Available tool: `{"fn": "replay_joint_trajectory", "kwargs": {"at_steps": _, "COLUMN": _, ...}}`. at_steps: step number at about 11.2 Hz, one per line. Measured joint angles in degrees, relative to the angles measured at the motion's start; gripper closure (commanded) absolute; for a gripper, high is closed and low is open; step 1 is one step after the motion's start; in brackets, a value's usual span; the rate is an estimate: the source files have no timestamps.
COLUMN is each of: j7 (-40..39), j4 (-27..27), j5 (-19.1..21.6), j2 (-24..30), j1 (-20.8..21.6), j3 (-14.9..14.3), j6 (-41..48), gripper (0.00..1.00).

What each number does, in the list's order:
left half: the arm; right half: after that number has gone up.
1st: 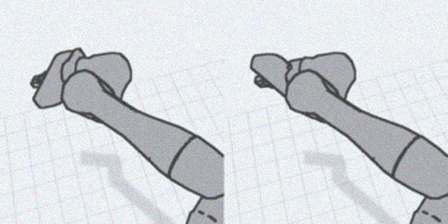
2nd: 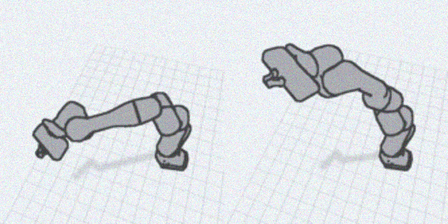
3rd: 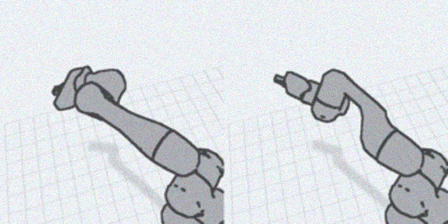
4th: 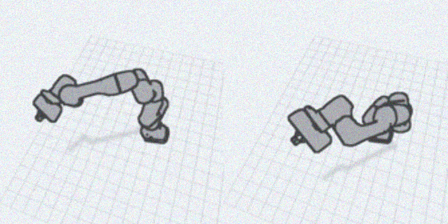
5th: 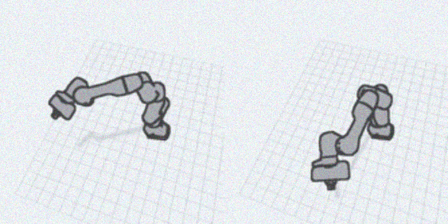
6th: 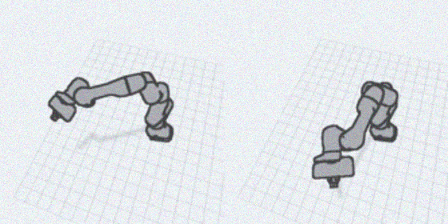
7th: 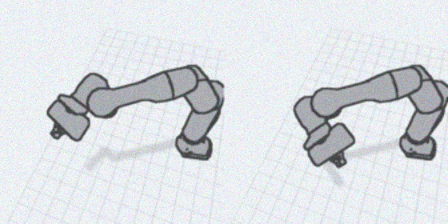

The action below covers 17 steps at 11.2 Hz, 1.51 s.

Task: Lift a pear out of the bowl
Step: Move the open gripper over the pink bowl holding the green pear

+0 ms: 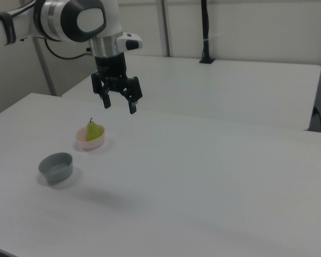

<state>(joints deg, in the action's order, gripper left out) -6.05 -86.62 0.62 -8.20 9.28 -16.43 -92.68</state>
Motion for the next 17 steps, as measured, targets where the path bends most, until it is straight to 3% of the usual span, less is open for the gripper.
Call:
{"fn": "replay_joint_trajectory", "kwargs": {"at_steps": 7, "j7": 0.0, "j4": -0.2, "j5": -0.3, "j2": 0.2, "j1": 0.8, "j3": -0.3, "j6": 2.0, "gripper": 0.00}}
{"fn": "replay_joint_trajectory", "kwargs": {"at_steps": 10, "j7": 0.1, "j4": -0.3, "j5": -0.3, "j2": -1.1, "j1": 7.0, "j3": -2.3, "j6": 0.8, "gripper": 0.00}}
{"fn": "replay_joint_trajectory", "kwargs": {"at_steps": 12, "j7": 1.9, "j4": 0.5, "j5": -0.2, "j2": -3.6, "j1": 13.4, "j3": -2.6, "j6": -0.1, "gripper": 0.00}}
{"fn": "replay_joint_trajectory", "kwargs": {"at_steps": 15, "j7": 10.9, "j4": 1.6, "j5": 2.1, "j2": -8.5, "j1": 20.4, "j3": -3.1, "j6": -11.2, "gripper": 0.00}}
{"fn": "replay_joint_trajectory", "kwargs": {"at_steps": 17, "j7": 14.2, "j4": 1.7, "j5": 2.2, "j2": -10.9, "j1": 22.6, "j3": -3.1, "j6": -17.9, "gripper": 0.00}}
